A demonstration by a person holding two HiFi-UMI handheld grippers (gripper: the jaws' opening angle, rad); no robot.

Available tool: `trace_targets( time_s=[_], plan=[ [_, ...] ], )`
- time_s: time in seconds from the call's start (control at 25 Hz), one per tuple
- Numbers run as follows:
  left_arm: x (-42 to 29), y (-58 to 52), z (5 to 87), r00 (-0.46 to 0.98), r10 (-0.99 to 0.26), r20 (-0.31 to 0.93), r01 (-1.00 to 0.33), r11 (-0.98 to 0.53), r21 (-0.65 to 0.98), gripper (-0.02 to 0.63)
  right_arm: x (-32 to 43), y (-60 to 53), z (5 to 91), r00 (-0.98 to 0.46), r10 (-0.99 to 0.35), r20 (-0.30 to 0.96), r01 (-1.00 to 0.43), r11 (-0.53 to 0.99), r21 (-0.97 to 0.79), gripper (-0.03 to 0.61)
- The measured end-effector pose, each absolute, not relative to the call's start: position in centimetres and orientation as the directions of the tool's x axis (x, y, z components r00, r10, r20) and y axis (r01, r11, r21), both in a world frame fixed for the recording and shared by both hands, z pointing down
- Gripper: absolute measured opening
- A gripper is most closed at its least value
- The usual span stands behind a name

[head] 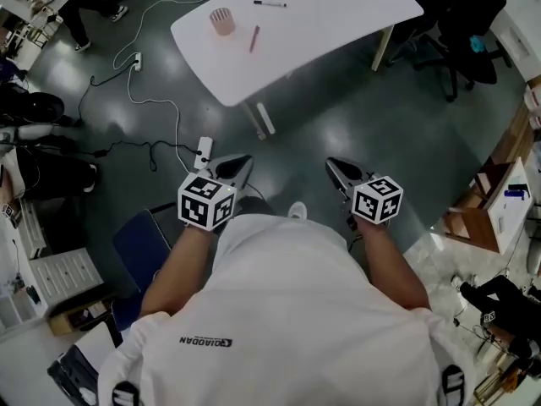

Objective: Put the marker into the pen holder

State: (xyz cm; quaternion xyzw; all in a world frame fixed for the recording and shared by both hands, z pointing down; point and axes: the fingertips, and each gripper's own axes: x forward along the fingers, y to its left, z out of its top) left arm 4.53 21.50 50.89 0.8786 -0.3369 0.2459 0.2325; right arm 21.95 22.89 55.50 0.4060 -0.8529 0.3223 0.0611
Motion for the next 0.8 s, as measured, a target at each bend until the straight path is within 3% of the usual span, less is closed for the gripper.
trace_targets(
  time_s=[0.32,0.8],
  plan=[
    [3.7,17.7,52.5,0.626,-0.479,0.615,-0.737,-0.623,0.264,0.026,21.3,18.4,55.8,-0.684,-0.636,0.356,-0.714,0.486,-0.504,0.018],
    [3.8,4.4,54.4,0.653,-0.462,0.6,-0.718,-0.631,0.294,0.026,20.1,6.7,56.4,-0.674,-0.593,0.44,-0.735,0.479,-0.48,0.02]
  ],
)
